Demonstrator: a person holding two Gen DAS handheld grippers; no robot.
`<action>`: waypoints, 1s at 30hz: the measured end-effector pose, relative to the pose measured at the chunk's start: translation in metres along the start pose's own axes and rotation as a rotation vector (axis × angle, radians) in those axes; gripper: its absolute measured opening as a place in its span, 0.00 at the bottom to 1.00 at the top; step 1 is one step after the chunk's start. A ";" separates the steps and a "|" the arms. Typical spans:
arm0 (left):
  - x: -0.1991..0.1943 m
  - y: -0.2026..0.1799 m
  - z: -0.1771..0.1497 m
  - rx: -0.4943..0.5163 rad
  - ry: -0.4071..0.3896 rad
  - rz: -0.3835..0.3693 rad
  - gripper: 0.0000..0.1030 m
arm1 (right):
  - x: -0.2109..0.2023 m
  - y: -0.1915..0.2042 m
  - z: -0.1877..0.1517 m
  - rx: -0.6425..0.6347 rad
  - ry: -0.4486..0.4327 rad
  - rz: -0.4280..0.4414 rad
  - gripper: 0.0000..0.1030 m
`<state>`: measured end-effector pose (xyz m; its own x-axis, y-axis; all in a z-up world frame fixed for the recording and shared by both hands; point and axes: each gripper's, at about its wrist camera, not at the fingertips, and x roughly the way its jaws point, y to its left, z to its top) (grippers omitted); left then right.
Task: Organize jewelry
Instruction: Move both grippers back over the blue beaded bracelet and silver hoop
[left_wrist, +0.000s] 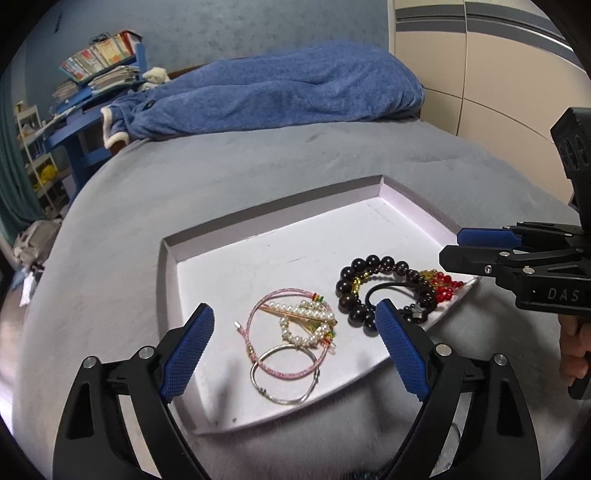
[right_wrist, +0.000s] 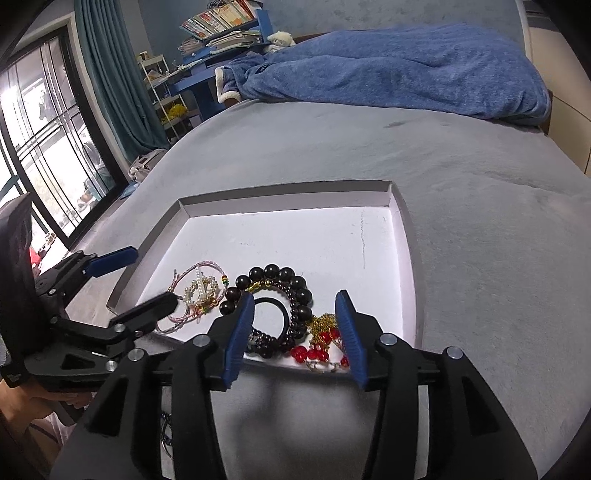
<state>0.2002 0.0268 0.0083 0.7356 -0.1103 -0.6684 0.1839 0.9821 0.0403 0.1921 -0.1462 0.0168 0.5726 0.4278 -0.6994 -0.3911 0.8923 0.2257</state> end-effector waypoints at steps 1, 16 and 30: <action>-0.005 0.001 -0.002 -0.005 -0.006 -0.002 0.86 | -0.002 0.000 0.000 0.004 -0.003 0.000 0.48; -0.050 0.016 -0.027 -0.032 -0.040 0.022 0.89 | -0.039 -0.006 -0.022 -0.003 -0.026 -0.019 0.63; -0.070 0.001 -0.062 0.053 -0.011 -0.025 0.90 | -0.062 -0.015 -0.050 0.020 -0.008 -0.014 0.64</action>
<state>0.1088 0.0446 0.0092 0.7375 -0.1362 -0.6614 0.2362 0.9696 0.0637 0.1266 -0.1927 0.0230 0.5839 0.4161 -0.6970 -0.3687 0.9009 0.2290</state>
